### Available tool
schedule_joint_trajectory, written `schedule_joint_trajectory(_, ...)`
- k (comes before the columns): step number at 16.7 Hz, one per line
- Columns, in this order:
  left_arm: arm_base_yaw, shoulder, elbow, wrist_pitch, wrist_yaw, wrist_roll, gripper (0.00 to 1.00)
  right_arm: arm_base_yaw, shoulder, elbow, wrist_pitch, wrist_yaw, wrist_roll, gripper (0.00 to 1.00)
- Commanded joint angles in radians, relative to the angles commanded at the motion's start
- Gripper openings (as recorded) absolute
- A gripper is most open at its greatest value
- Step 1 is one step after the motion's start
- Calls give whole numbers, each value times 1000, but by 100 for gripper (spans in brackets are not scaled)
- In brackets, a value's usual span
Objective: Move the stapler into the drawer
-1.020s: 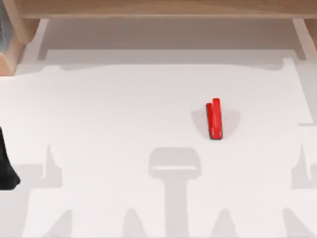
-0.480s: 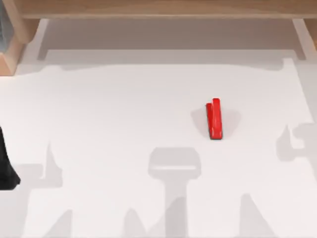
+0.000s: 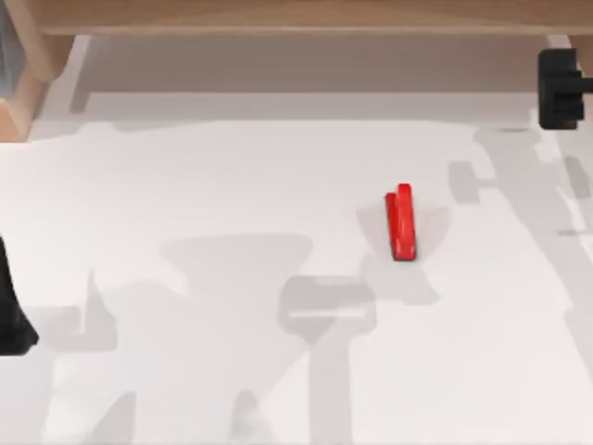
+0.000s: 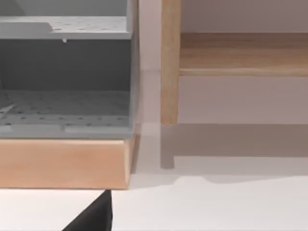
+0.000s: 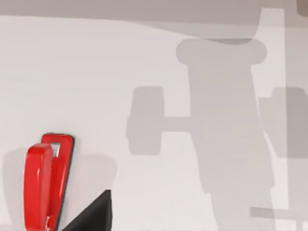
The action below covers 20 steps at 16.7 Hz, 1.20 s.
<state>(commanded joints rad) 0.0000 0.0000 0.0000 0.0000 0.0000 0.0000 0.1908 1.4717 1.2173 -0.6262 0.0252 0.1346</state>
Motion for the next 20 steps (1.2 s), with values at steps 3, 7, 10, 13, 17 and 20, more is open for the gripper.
schedule_joint_trajectory(3, 0, 0, 0, 0, 0, 0, 100, 48, 249, 205, -126, 0, 47, 100)
schedule_joint_trajectory(7, 0, 0, 0, 0, 0, 0, 100, 113, 478, 430, -287, -4, 122, 100)
schedule_joint_trajectory(10, 0, 0, 0, 0, 0, 0, 100, 164, 629, 591, -406, -10, 188, 100)
schedule_joint_trajectory(13, 0, 0, 0, 0, 0, 0, 100, 212, 772, 733, -521, -16, 257, 100)
schedule_joint_trajectory(17, 0, 0, 0, 0, 0, 0, 100, 258, 898, 866, -635, -22, 326, 100)
schedule_joint_trajectory(20, 0, 0, 0, 0, 0, 0, 100, 267, 927, 897, -659, -23, 341, 100)
